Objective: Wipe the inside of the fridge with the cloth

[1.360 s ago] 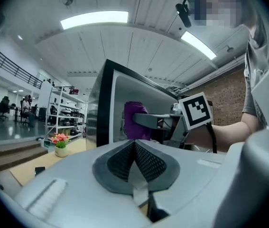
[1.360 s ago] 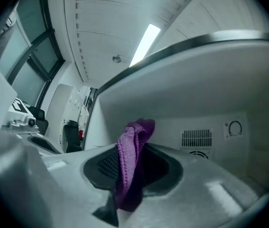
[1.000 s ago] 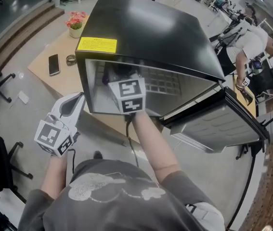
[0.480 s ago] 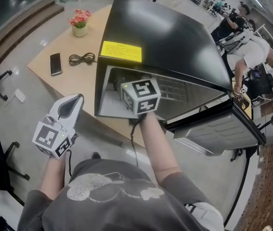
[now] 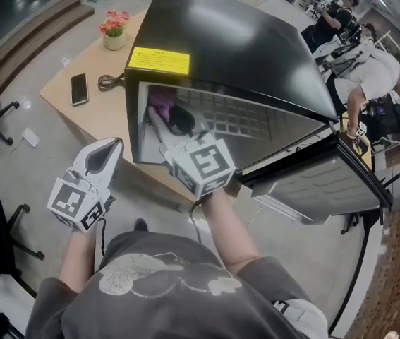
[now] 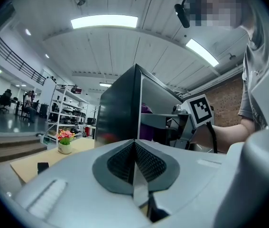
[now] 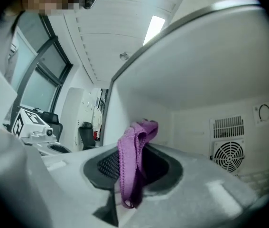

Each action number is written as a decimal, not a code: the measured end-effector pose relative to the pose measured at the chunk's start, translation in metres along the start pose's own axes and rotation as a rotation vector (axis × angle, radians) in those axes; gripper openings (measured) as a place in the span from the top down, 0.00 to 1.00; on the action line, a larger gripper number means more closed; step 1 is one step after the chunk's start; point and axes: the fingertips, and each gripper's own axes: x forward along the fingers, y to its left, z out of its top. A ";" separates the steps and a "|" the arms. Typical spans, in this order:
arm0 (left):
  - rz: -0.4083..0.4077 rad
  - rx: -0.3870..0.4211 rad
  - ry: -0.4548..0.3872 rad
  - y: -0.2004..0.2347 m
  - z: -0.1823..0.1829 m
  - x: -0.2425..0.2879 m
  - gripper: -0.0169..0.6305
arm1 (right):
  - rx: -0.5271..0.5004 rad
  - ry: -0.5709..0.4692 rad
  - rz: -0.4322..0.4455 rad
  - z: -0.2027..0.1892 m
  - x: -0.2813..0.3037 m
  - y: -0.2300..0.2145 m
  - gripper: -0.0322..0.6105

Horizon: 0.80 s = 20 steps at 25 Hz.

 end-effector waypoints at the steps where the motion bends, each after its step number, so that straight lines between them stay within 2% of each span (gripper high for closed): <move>1: 0.005 0.001 0.002 -0.005 0.000 -0.001 0.95 | 0.005 -0.004 0.021 0.000 -0.005 0.005 0.82; 4: 0.016 0.005 0.009 -0.020 -0.001 -0.004 0.95 | -0.010 0.003 0.056 -0.001 -0.018 0.010 0.82; 11: 0.030 0.003 0.025 -0.045 -0.004 -0.007 0.95 | -0.083 0.124 0.030 -0.010 -0.008 -0.016 0.82; 16: 0.021 0.003 0.018 -0.052 -0.002 -0.003 0.95 | -0.159 0.287 0.030 -0.029 0.023 -0.025 0.82; 20: 0.023 -0.001 0.013 -0.048 -0.002 -0.001 0.95 | -0.177 0.430 -0.009 -0.049 0.032 -0.038 0.82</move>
